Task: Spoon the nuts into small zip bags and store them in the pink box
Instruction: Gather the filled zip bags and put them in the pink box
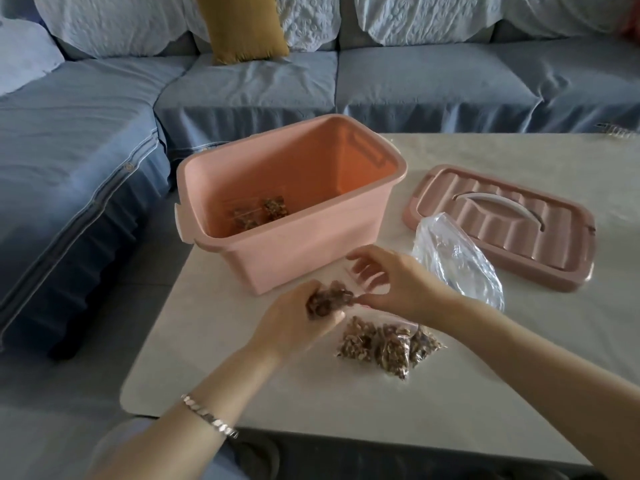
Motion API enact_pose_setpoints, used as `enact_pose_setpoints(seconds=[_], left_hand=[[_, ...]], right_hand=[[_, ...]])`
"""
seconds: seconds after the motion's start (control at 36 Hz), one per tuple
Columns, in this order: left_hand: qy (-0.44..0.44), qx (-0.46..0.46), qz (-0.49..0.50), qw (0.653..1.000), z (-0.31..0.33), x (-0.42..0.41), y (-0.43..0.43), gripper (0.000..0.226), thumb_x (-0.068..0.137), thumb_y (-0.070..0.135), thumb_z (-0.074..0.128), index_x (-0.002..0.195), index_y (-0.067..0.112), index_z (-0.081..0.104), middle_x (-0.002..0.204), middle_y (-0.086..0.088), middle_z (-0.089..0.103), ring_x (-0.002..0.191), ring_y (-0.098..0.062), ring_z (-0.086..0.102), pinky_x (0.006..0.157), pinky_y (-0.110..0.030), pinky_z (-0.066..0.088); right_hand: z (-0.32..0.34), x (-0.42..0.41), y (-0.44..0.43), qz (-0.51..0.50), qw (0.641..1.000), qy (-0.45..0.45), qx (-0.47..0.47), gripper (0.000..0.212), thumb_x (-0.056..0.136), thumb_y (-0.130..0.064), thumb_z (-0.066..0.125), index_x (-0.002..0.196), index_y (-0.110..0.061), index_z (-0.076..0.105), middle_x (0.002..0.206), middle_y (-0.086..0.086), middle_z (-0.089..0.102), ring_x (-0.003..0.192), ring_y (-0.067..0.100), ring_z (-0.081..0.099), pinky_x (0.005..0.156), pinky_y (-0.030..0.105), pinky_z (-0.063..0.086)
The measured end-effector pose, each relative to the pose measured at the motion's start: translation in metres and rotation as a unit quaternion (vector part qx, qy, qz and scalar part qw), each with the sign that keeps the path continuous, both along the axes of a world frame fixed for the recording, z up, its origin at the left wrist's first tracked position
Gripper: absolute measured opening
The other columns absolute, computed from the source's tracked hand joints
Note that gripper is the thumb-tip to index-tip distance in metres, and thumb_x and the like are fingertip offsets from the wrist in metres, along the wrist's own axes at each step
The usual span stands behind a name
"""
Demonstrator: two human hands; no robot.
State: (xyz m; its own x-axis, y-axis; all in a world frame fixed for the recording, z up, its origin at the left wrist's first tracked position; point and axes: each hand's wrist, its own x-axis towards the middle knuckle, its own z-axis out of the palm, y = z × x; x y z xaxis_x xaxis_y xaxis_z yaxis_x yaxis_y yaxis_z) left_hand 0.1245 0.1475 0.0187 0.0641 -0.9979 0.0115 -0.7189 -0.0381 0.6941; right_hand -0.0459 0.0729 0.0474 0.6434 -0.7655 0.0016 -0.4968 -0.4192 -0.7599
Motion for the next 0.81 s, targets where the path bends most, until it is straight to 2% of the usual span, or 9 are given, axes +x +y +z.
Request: enact_pose_setpoints(seconds=[0.08,0.17,0.22,0.31,0.42,0.56,0.64,0.69,0.81], left_hand=[[0.087,0.002,0.064,0.994,0.0,0.015,0.009,0.02,0.074,0.024,0.077,0.087,0.027,0.063,0.079,0.016,0.066,0.071,0.016,0.057,0.062,-0.002,0.038],[0.063,0.01,0.105,0.992,0.007,0.027,0.016,0.024,0.071,0.026,0.078,0.086,0.031,0.059,0.08,0.019,0.064,0.078,0.004,0.06,0.062,-0.003,0.038],[0.06,-0.001,0.115,0.992,0.015,0.032,0.018,0.025,0.071,0.027,0.077,0.081,0.033,0.056,0.08,0.019,0.063,0.076,0.004,0.058,0.062,-0.003,0.039],[0.084,-0.021,0.111,0.99,0.032,0.038,0.018,0.028,0.074,0.028,0.075,0.088,0.034,0.051,0.087,0.02,0.061,0.079,0.008,0.057,0.066,-0.003,0.041],[0.138,-0.089,0.048,0.985,0.06,0.044,0.014,0.029,0.079,0.029,0.07,0.097,0.026,0.048,0.089,0.015,0.062,0.076,0.008,0.059,0.065,-0.013,0.045],[0.145,-0.181,0.029,0.972,0.092,0.058,-0.001,0.031,0.089,0.041,0.056,0.103,0.014,0.049,0.093,0.01,0.062,0.084,0.004,0.058,0.073,-0.014,0.045],[0.118,-0.207,0.052,0.97,0.11,0.073,-0.023,0.023,0.095,0.028,0.047,0.093,0.005,0.049,0.072,0.005,0.051,0.065,0.001,0.049,0.064,-0.009,0.038],[0.082,-0.217,0.079,0.97,0.12,0.085,-0.04,0.032,0.094,0.028,0.049,0.086,-0.003,0.049,0.067,-0.006,0.045,0.062,-0.006,0.042,0.062,-0.015,0.034],[0.076,-0.162,0.085,0.98,0.128,0.111,-0.076,0.011,0.089,0.016,0.061,0.079,0.013,0.057,0.078,0.002,0.06,0.069,-0.005,0.056,0.064,-0.014,0.043]], right_hand=[[-0.023,0.0,-0.006,-0.021,0.99,0.142,-0.003,0.052,0.079,-0.018,0.071,0.127,-0.015,0.049,0.109,0.001,0.059,0.096,0.017,0.056,0.084,0.027,0.047],[-0.047,0.015,-0.003,-0.005,0.947,0.32,0.008,0.066,0.078,-0.044,0.068,0.132,-0.018,0.04,0.12,0.007,0.056,0.111,0.024,0.052,0.088,0.033,0.044],[-0.059,0.027,-0.002,0.004,0.935,0.353,0.035,0.075,0.072,-0.047,0.072,0.13,-0.013,0.04,0.123,0.009,0.054,0.114,0.028,0.051,0.09,0.034,0.042],[-0.063,0.039,-0.004,0.012,0.938,0.34,0.062,0.072,0.068,-0.04,0.079,0.124,-0.01,0.047,0.123,0.008,0.054,0.112,0.026,0.052,0.089,0.032,0.046],[-0.046,0.042,-0.007,0.031,0.955,0.294,0.034,0.045,0.071,-0.033,0.077,0.107,-0.011,0.062,0.107,0.005,0.061,0.098,0.022,0.057,0.075,0.026,0.043],[0.023,0.035,-0.013,-0.006,0.987,0.156,-0.041,0.027,0.068,-0.025,0.079,0.088,-0.008,0.072,0.083,0.003,0.07,0.076,0.017,0.06,0.07,0.025,0.043],[0.079,0.038,-0.023,-0.009,0.992,0.076,-0.096,0.023,0.063,-0.023,0.083,0.083,-0.016,0.074,0.068,-0.014,0.065,0.067,-0.005,0.059,0.064,0.01,0.043],[0.109,0.045,-0.036,-0.013,0.991,0.043,-0.129,0.023,0.062,-0.025,0.083,0.082,-0.025,0.073,0.065,-0.024,0.058,0.064,-0.013,0.055,0.061,0.004,0.039],[0.131,0.071,-0.079,-0.013,0.988,0.041,-0.15,0.021,0.064,-0.019,0.083,0.083,-0.022,0.074,0.068,-0.019,0.062,0.064,-0.002,0.058,0.065,0.017,0.047]])
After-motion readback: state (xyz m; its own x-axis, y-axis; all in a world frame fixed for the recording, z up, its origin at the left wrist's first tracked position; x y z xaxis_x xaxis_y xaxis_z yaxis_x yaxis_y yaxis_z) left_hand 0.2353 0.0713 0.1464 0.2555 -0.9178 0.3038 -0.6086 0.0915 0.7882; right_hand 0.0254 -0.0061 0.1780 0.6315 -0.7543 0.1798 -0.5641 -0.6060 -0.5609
